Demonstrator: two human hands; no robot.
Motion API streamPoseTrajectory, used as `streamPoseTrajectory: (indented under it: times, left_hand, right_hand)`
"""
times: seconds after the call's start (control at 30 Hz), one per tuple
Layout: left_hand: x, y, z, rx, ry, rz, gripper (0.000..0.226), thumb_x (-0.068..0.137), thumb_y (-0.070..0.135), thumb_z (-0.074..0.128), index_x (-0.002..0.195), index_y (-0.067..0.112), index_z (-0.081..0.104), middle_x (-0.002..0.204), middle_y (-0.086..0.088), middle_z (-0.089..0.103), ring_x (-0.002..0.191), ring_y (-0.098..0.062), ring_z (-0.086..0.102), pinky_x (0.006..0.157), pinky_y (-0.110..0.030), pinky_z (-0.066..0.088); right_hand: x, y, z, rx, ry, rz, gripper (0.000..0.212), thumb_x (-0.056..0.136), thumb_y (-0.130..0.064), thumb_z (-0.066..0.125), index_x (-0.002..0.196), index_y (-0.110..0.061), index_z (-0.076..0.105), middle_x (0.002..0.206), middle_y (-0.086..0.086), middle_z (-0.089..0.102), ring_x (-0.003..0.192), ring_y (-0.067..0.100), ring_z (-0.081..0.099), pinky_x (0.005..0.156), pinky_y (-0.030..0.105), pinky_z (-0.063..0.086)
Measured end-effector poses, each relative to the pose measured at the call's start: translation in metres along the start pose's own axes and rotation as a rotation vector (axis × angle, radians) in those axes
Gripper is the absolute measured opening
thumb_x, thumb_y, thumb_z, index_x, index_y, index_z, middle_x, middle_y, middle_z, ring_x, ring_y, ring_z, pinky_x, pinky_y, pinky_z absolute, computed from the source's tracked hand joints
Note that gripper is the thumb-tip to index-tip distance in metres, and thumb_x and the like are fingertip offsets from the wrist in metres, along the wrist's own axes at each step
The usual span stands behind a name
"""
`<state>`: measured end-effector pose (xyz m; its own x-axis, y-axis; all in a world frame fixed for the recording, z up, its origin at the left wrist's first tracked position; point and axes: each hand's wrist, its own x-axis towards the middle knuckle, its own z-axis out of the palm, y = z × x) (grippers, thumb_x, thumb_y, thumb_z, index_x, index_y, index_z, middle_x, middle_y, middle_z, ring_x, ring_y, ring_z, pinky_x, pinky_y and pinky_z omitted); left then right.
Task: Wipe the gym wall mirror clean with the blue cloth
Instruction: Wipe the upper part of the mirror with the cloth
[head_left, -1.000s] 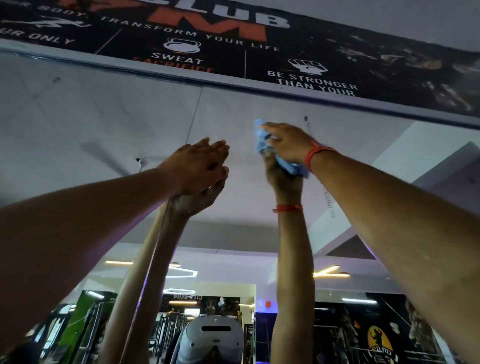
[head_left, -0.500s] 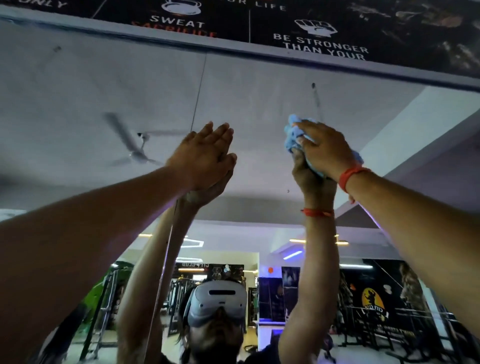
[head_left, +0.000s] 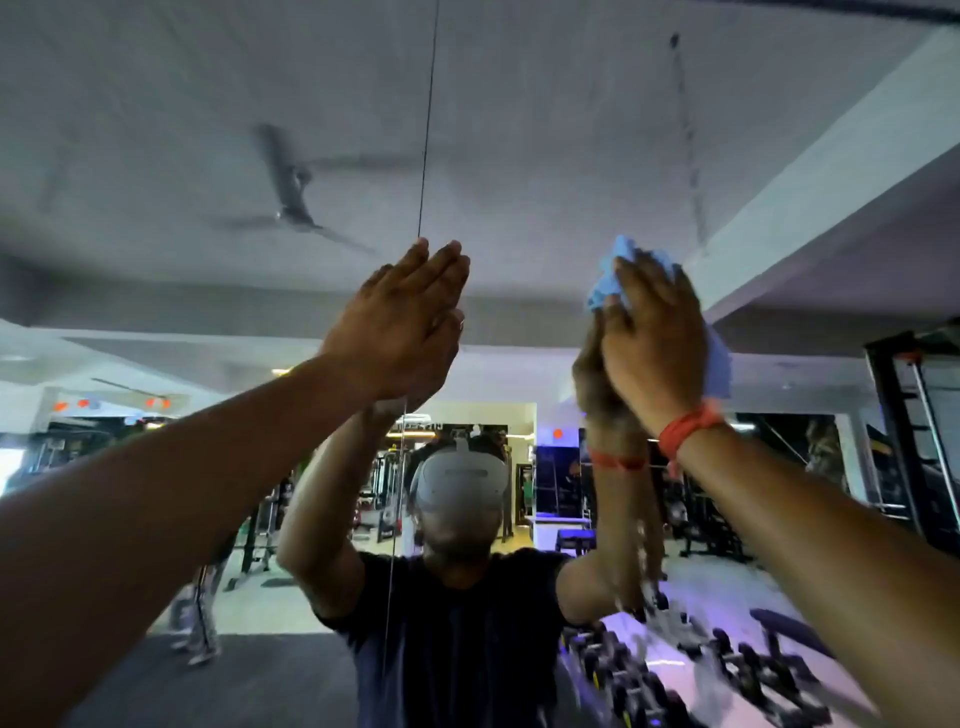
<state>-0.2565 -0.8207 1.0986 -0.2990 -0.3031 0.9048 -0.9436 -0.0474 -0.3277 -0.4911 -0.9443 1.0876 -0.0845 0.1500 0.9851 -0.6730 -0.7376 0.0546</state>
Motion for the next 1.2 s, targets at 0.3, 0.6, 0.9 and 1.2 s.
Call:
streamPoseTrajectory:
  times: [0.3, 0.6, 0.9, 1.2]
  left_hand:
    - [-0.083, 0.020, 0.014, -0.084, -0.066, 0.015, 0.064, 0.100, 0.040, 0.027, 0.161, 0.018, 0.031, 0.169, 0.000, 0.021, 0.158, -0.023, 0.011, 0.124, -0.052, 0.024]
    - [-0.117, 0.025, 0.007, -0.215, -0.137, 0.006, 0.072, 0.093, 0.046, 0.025, 0.157, 0.015, 0.039, 0.168, 0.000, 0.026, 0.158, -0.022, 0.012, 0.124, -0.051, 0.025]
    - [-0.160, 0.042, 0.021, -0.278, -0.111, -0.083, 0.065, 0.096, 0.040, 0.026, 0.158, 0.022, 0.038, 0.168, 0.007, 0.024, 0.158, -0.012, 0.006, 0.127, -0.051, 0.018]
    - [-0.210, 0.065, 0.046, -0.347, 0.139, -0.366, 0.059, 0.099, 0.024, 0.032, 0.157, 0.017, 0.038, 0.166, 0.000, 0.030, 0.158, -0.014, 0.013, 0.125, -0.053, 0.026]
  right_hand:
    - [-0.112, -0.026, -0.022, 0.017, -0.240, -0.437, 0.047, 0.100, -0.019, 0.055, 0.147, -0.019, 0.056, 0.158, -0.001, 0.045, 0.148, 0.029, 0.039, 0.118, 0.047, 0.035]
    - [-0.183, -0.061, -0.025, 0.051, -0.427, -0.768, 0.043, 0.108, -0.032, 0.046, 0.147, -0.019, 0.055, 0.162, -0.001, 0.039, 0.154, 0.027, 0.028, 0.117, 0.049, 0.034]
    - [-0.241, -0.076, -0.020, 0.193, -0.425, -0.815, 0.040, 0.106, -0.018, 0.051, 0.145, -0.012, 0.056, 0.160, 0.006, 0.043, 0.152, 0.028, 0.032, 0.117, 0.050, 0.036]
    - [-0.125, -0.075, 0.011, 0.176, -0.231, -0.518, 0.048, 0.096, -0.010, 0.063, 0.144, -0.009, 0.057, 0.152, 0.007, 0.053, 0.148, 0.037, 0.037, 0.114, 0.053, 0.039]
